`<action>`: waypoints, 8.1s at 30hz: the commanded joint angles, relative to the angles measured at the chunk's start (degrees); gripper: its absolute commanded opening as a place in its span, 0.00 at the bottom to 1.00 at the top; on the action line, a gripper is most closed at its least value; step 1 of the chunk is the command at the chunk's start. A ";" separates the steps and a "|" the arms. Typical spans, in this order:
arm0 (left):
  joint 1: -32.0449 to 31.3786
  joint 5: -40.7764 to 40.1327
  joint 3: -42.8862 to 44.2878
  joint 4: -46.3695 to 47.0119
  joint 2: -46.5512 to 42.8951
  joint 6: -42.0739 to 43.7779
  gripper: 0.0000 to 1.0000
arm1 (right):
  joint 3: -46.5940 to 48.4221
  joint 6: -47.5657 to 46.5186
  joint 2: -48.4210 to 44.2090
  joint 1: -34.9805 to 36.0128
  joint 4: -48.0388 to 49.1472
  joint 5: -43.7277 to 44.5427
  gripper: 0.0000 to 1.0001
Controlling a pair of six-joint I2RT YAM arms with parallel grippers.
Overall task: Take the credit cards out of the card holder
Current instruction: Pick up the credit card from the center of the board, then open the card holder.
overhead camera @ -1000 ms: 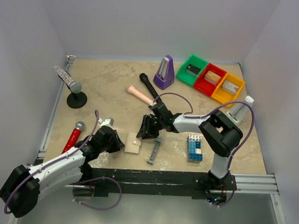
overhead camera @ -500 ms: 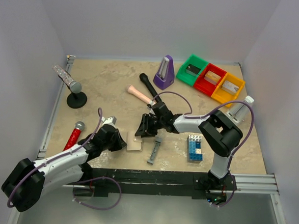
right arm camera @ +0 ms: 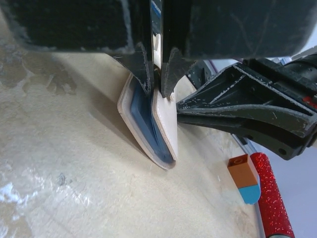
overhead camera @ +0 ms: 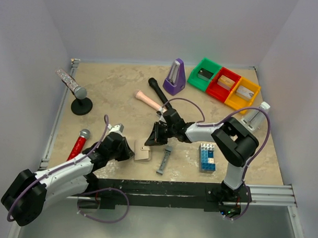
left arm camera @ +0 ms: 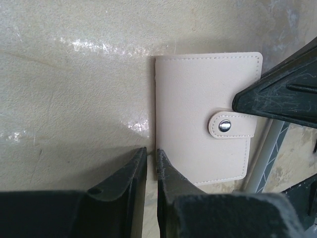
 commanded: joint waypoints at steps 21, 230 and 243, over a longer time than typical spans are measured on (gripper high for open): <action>0.53 -0.81 0.73 3.69 -36.48 2.57 0.99 | 1.25 -18.41 -36.68 -0.72 -19.99 -10.55 0.00; -12.47 -8.70 44.94 -24.51 -0.63 -4.11 0.00 | 35.44 -19.55 -24.57 22.66 -57.96 50.35 0.79; -12.65 -7.30 44.15 -22.41 -1.42 -6.13 0.00 | 36.85 -19.20 -21.05 22.66 -60.33 51.14 0.75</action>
